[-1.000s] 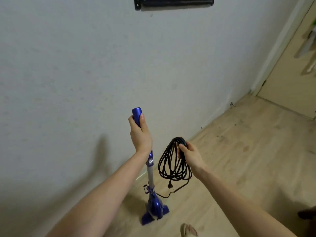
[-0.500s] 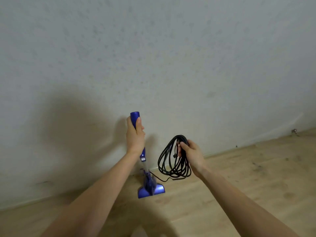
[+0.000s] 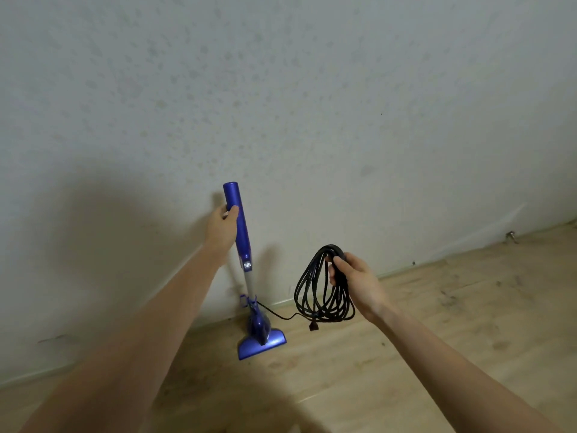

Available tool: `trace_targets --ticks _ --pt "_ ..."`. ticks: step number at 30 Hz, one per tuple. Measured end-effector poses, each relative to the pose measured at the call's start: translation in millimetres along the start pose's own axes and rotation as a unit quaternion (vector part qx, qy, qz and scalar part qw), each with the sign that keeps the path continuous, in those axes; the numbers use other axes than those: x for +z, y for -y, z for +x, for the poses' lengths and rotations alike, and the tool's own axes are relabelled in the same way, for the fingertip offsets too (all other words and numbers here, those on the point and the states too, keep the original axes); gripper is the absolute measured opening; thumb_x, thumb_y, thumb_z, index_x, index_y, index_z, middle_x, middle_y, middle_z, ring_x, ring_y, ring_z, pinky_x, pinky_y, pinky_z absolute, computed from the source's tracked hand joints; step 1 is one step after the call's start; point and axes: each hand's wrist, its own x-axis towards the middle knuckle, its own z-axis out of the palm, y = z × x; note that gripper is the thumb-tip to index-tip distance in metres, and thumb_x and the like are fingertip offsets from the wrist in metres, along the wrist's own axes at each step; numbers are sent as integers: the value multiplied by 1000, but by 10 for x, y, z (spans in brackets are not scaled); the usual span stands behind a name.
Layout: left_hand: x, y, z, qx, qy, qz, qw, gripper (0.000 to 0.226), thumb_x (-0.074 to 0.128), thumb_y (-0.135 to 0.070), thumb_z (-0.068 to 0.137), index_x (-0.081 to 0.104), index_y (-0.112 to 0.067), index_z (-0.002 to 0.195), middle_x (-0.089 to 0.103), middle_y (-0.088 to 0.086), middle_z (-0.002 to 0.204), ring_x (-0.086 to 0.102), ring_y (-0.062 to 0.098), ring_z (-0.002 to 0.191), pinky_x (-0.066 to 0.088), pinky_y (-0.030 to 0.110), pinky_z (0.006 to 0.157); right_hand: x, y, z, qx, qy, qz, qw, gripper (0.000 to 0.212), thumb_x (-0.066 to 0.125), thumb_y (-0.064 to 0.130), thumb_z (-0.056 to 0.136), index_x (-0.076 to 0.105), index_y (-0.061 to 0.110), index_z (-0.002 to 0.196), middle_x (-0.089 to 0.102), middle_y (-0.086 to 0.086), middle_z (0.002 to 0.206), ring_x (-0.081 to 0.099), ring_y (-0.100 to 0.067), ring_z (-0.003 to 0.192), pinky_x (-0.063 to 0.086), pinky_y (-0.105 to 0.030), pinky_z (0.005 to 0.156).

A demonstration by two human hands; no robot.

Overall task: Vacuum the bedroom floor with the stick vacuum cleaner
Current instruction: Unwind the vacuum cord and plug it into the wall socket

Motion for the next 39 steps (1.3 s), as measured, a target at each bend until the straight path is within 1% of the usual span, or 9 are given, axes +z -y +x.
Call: trace_targets --ticks 10,14,19,22,25,28,30,34,39 --pt "19 57 -370 -14 22 56 998 35 52 -30 96 53 -6 122 60 1 100 54 11 77 45 24 70 77 -30 -358 -46 -2 -69 997 17 45 9 101 55 6 88 54 0 68 49 -13 62 40 -22 61" --pt "125 85 -740 -157 195 14 968 39 49 -42 97 56 -7 111 70 12 101 67 22 89 52 31 80 217 -107 -483 -161 5 -191 968 16 50 9 99 61 18 92 56 8 71 49 -5 64 43 -24 61" --pt "276 312 -950 -311 227 -77 920 43 65 -37 89 49 -4 111 61 20 112 66 27 83 57 35 60 419 -417 -665 -341 34 -395 853 25 55 16 94 66 13 117 66 5 93 61 -14 85 50 -29 77" --pt "265 484 -991 -314 225 -79 919 10 66 -4 87 60 1 92 63 13 75 63 17 55 54 25 47 494 -610 -728 -400 -4 -532 746 36 77 14 78 68 15 114 60 4 79 56 -19 68 45 -27 66" --pt "218 559 -1018 -266 234 -33 935 11 57 11 87 60 3 80 52 10 58 51 9 38 45 17 41 531 -727 -790 -422 48 -559 712 42 78 20 78 65 14 118 58 4 79 55 -18 67 43 -25 65" --pt "78 528 -981 -111 291 121 942 16 59 5 89 65 4 103 58 8 68 47 4 46 39 13 45 467 -655 -846 -391 77 -485 779 23 55 30 95 66 14 108 61 2 90 60 -18 79 49 -29 71" --pt "-26 476 -937 -29 329 222 917 24 61 3 89 65 2 112 68 11 91 58 8 65 46 12 57 418 -564 -817 -328 -10 -397 857 22 50 26 97 67 13 99 63 0 88 59 -16 80 45 -27 73" --pt "-193 412 -913 78 332 351 872 28 61 1 89 68 -5 116 66 3 117 61 13 111 39 8 87 444 -283 -543 -70 -101 -279 952 26 48 19 99 68 9 85 66 -1 78 58 -11 70 43 -29 69" --pt "-346 396 -964 124 321 358 868 28 63 -5 89 70 -10 115 68 0 116 60 9 108 33 2 84 845 -153 -420 218 21 -145 965 45 46 37 100 64 5 75 62 -8 68 52 -16 51 43 -23 51"
